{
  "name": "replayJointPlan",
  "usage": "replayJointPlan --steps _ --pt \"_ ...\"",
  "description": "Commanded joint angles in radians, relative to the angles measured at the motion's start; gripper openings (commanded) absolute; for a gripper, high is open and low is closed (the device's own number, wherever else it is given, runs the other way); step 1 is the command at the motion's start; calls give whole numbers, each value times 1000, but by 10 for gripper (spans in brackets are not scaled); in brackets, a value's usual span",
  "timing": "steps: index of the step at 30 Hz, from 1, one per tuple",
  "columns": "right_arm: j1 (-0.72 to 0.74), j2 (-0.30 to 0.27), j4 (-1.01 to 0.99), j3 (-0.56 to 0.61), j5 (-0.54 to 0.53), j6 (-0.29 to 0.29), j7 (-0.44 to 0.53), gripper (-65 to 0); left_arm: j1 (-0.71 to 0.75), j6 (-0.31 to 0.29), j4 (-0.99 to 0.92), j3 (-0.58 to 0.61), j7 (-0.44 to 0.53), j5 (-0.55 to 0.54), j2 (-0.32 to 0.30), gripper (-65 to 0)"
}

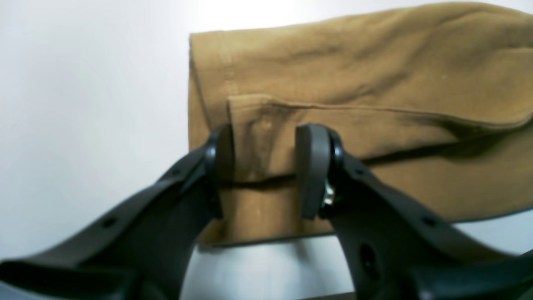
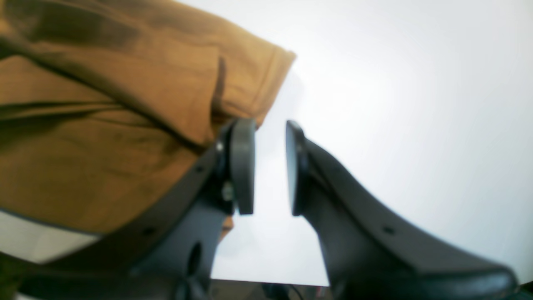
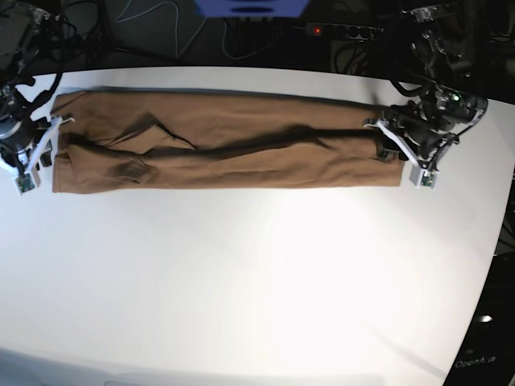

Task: Fold the T-shirt properly
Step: 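Regrasp the shirt end with the right gripper and adjust its position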

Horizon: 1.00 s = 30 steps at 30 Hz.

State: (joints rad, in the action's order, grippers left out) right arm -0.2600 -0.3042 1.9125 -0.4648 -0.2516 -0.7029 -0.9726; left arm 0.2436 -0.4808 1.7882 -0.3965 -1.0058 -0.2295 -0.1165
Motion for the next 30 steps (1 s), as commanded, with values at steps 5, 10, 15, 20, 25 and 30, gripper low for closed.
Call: replayJointPlan --steps 5,10,15,20,25,30 --pt "74 -43 14 -10 -107 5 -141 -515 -10 1 14 -3 18 -11 -7 -414" --pt "101 -48 9 -10 -245 5 -257 -509 -11 3 14 -3 18 -11 -7 -414" --pt "117 -57 6 -7 -351 5 -322 -506 -11 3 14 -3 18 -11 -7 -414" --pt "150 -53 -83 -5 -386 5 -363 -447 -11 3 14 -3 18 -11 -7 -414" --pt "170 -48 -213 -9 -383 5 -351 -250 -11 3 14 -3 18 -11 -7 -414" --pt "176 -48 -215 -9 -383 5 -351 -219 -11 3 15 -3 18 -11 -7 -414"
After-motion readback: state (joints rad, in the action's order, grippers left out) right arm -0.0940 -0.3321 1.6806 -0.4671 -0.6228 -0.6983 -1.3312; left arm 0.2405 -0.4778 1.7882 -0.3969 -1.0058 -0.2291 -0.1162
